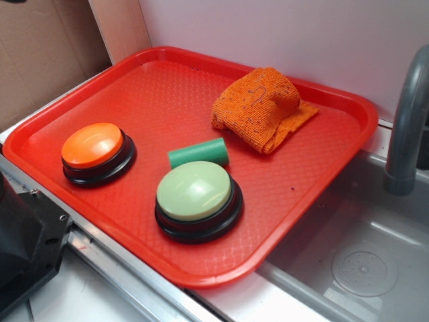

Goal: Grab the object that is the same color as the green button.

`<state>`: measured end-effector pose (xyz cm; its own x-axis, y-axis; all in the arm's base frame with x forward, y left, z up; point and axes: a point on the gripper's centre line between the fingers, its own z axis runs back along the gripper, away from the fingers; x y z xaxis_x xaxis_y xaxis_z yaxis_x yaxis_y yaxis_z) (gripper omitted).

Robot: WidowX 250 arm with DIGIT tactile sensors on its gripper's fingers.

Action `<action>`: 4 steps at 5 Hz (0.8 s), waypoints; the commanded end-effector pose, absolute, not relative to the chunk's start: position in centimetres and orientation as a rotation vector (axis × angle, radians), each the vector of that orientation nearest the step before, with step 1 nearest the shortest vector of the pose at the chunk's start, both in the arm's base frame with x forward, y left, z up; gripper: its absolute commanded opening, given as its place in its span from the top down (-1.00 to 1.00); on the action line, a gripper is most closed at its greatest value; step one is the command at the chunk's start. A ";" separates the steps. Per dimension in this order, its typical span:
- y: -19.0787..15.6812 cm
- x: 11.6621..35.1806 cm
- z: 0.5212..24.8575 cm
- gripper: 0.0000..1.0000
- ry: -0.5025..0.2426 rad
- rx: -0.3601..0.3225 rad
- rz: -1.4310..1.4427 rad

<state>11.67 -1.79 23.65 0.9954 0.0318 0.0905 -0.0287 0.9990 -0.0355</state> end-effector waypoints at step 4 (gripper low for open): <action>-2.5 19.2 17.8 -1.00 -0.171 -0.010 -0.014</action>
<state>18.83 -2.38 16.94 0.9905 -0.0040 0.1376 0.0053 0.9999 -0.0088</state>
